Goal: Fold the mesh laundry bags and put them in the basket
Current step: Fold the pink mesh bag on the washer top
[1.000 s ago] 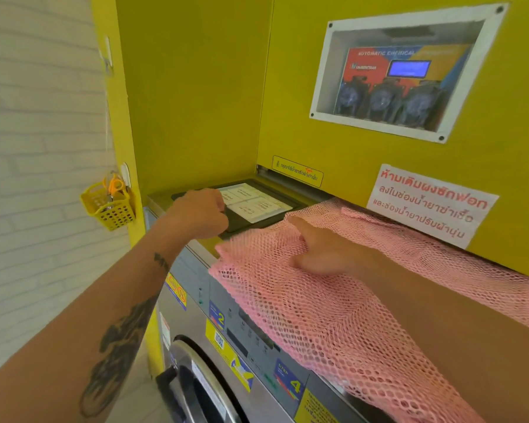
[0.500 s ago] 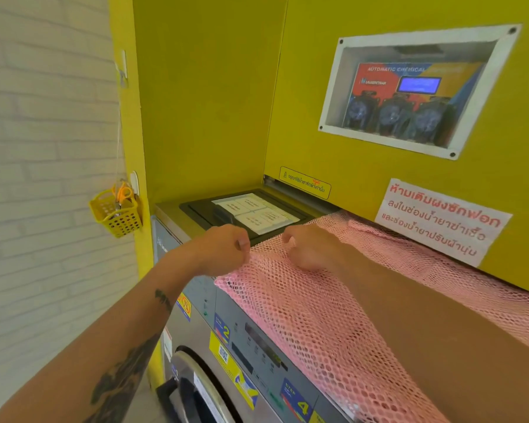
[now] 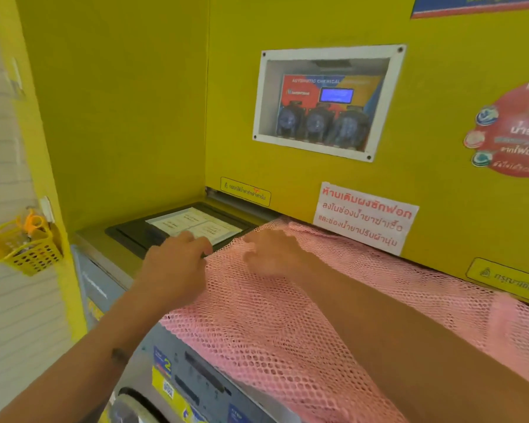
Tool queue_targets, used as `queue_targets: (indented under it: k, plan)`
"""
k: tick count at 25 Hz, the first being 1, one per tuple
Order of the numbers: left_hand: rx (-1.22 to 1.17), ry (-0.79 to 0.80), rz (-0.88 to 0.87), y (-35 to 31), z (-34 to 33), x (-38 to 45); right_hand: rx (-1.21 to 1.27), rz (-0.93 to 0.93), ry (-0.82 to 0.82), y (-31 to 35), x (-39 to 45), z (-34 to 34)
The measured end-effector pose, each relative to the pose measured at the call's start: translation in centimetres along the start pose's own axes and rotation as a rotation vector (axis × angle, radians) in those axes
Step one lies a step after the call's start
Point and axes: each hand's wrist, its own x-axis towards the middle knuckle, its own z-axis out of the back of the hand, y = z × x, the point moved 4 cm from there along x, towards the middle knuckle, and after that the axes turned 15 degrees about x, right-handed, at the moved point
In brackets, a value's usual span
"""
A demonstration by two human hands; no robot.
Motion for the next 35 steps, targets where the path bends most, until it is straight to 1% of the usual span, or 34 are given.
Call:
queue_targets:
  k: [1,2,3,4,5,8,10,11,12,13,14,15,16,18,20,21,22,24,26,28,31,33,35]
  plan:
    - [-0.038,0.028,-0.064,-1.9,-0.7,-0.4,-0.012,-0.026,0.079,-1.4,-0.4,-0.2]
    - [-0.047,0.127,-0.104,-3.5,-1.8,-0.8,0.015,-0.035,0.125,-2.7,-1.0,-0.1]
    - [-0.019,0.236,-0.125,-4.6,-3.0,-1.0,0.064,-0.033,0.113,-4.0,-1.7,0.5]
    - [0.018,0.312,-0.134,-4.8,-4.2,-1.0,0.105,-0.024,0.065,-5.3,-2.5,1.6]
    - [0.043,0.340,-0.143,-4.6,-4.9,-0.8,0.116,-0.019,0.024,-6.5,-3.5,2.9]
    - [0.059,0.296,-0.167,-3.5,-4.5,0.0,0.038,-0.053,0.030,-10.7,-7.7,6.4]
    - [0.141,0.257,-0.167,-3.8,-2.9,0.5,0.028,-0.102,0.030,-14.1,-11.1,8.7]
    - [0.179,0.200,-0.171,-4.6,-1.8,0.6,0.031,-0.125,0.028,-15.7,-12.7,9.8]
    - [0.162,0.112,-0.186,-5.9,-0.4,0.5,0.037,-0.150,0.026,-17.3,-14.4,10.8]
    - [0.069,0.014,-0.221,-7.9,1.3,-0.1,0.037,-0.171,0.023,-18.7,-16.1,11.7]
    - [-0.092,-0.049,-0.268,-10.3,3.1,-1.1,0.033,-0.185,0.022,-20.0,-17.7,12.6]
    - [-0.269,-0.064,-0.329,-13.3,5.0,-2.6,0.029,-0.195,0.027,-21.1,-19.6,13.5]
    - [-0.396,-0.027,-0.397,-16.1,6.6,-4.3,0.024,-0.195,0.040,-22.0,-21.1,14.1]
    - [-0.528,0.114,-0.554,-22.2,9.4,-8.4,0.002,-0.182,0.075,-23.5,-24.0,14.9]
    - [-0.556,0.299,-0.660,-28.0,11.4,-12.2,-0.036,-0.163,0.130,-25.3,-27.0,15.3]
    - [-0.513,0.386,-0.681,-30.4,12.0,-13.7,-0.068,-0.150,0.156,-26.2,-28.2,15.4]
    - [-0.444,0.455,-0.684,-32.4,12.3,-14.9,-0.102,-0.137,0.179,-27.1,-29.1,15.4]
    - [-0.299,0.531,-0.658,-35.9,12.5,-16.9,-0.130,-0.125,0.205,-28.9,-30.5,15.5]
    - [-0.195,0.535,-0.589,-38.6,12.3,-18.0,-0.143,-0.102,0.239,-30.6,-31.6,15.1]
    - [-0.140,0.506,-0.488,-39.8,11.8,-18.4,-0.166,-0.075,0.260,-32.0,-31.9,14.2]
    - [-0.062,0.541,-0.368,-40.2,11.5,-18.7,-0.218,0.006,0.168,-33.0,-31.3,13.8]
    - [0.015,0.603,-0.324,-39.9,11.4,-19.3,-0.284,0.071,0.115,-32.8,-30.4,13.3]
    - [0.080,0.623,-0.289,-39.7,11.7,-19.8,-0.271,0.139,0.075,-32.3,-29.6,12.6]
